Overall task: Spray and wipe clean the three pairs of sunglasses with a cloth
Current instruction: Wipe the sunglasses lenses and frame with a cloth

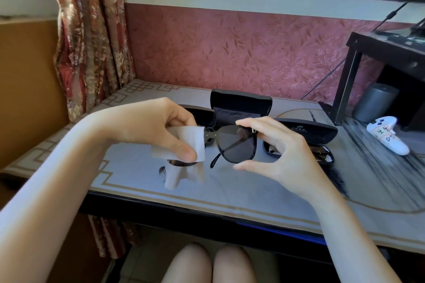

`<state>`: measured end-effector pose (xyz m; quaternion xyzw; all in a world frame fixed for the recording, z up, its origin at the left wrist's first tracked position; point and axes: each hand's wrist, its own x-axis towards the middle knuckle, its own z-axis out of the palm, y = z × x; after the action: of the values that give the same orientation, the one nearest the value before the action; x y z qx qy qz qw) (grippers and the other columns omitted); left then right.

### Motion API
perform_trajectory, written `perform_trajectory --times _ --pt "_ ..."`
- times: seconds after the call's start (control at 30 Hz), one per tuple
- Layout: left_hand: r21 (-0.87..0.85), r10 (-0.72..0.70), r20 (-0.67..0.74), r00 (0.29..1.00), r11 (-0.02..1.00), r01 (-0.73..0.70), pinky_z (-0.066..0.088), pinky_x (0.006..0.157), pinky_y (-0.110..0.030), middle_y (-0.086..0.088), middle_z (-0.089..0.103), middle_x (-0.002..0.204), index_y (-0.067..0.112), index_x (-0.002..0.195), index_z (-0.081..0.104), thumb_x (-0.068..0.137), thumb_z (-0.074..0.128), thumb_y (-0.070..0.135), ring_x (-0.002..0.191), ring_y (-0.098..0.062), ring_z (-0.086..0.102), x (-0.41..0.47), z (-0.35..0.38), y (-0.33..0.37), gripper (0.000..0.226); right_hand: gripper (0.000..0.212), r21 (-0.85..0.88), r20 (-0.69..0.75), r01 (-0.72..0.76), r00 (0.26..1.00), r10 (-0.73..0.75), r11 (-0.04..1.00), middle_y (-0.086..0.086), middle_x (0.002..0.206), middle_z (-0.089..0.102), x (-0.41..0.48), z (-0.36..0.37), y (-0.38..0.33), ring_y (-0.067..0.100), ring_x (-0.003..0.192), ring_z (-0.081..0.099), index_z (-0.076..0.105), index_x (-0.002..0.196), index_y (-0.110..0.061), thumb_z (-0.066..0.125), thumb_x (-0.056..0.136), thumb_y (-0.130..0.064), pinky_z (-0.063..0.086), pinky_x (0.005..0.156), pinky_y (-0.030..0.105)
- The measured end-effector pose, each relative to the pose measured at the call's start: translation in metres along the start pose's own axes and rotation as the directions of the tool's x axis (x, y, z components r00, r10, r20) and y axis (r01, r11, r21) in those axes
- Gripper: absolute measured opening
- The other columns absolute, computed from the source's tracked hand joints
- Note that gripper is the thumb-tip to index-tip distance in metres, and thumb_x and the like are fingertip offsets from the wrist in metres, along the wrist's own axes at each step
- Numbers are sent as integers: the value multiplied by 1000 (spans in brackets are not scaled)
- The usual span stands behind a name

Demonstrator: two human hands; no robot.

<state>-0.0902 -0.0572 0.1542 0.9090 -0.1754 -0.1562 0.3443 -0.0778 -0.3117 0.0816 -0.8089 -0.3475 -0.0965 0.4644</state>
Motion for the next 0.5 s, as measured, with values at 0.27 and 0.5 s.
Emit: perform_trajectory --times 0.27,0.5 --pt "49 15 -44 999 999 -13 48 59 -20 1 74 70 15 78 67 63 87 30 62 -11 66 7 13 1 29 59 -23 13 0 1000 0 1000 -25 117 57 -1 0 1 3 120 53 62 121 -30 85 66 -28 35 102 13" --pt "23 46 -267 963 999 -41 28 45 -13 8 47 48 9 62 58 71 76 44 44 -5 38 12 25 -2 41 60 -30 -17 -1 1000 1 1000 -18 117 58 -1 -1 4 11 119 54 61 123 -25 86 69 -21 39 105 23"
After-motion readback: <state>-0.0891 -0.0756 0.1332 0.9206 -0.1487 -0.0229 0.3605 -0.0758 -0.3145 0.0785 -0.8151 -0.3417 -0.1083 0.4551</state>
